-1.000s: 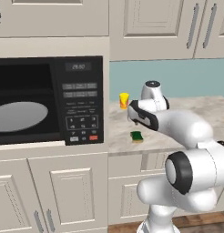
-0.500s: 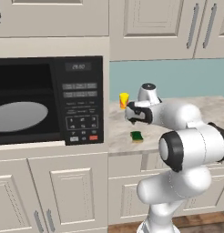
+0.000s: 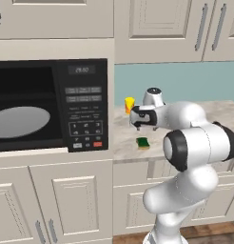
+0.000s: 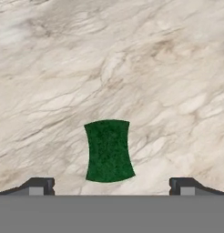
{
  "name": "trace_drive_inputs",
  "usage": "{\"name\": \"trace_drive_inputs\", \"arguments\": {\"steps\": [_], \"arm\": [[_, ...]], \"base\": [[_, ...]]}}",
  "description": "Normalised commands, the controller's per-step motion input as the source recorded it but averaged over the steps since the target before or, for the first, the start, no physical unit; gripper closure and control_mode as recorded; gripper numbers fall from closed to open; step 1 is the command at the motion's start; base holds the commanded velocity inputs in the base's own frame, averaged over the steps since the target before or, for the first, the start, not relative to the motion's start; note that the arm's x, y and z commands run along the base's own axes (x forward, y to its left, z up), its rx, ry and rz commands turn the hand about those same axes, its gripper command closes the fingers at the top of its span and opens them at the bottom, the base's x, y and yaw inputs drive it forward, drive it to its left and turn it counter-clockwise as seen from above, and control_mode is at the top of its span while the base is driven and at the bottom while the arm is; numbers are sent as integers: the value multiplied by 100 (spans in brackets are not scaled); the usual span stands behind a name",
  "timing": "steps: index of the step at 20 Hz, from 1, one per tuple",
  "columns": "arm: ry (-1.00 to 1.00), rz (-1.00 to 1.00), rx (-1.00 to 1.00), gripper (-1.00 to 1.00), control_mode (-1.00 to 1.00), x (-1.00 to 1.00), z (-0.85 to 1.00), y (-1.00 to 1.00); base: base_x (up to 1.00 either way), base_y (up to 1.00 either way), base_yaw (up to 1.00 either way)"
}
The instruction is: Place the sponge inside the microwave to prepare for sanitizing.
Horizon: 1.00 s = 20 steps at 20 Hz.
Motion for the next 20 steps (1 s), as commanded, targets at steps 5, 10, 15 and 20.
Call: {"name": "trace_drive_inputs", "arguments": {"steps": [5,10,15,20], "arm": [[1,0,0,-100,-100,0,-44,0],[0,0,0,-100,-100,0,-52,0],[0,0,0,-100,-100,0,-36,0],[-1,1,0,-100,-100,4,-13,0]], "base": [[0,0,0],[0,0,0],[0,0,0],[0,0,0]]}}
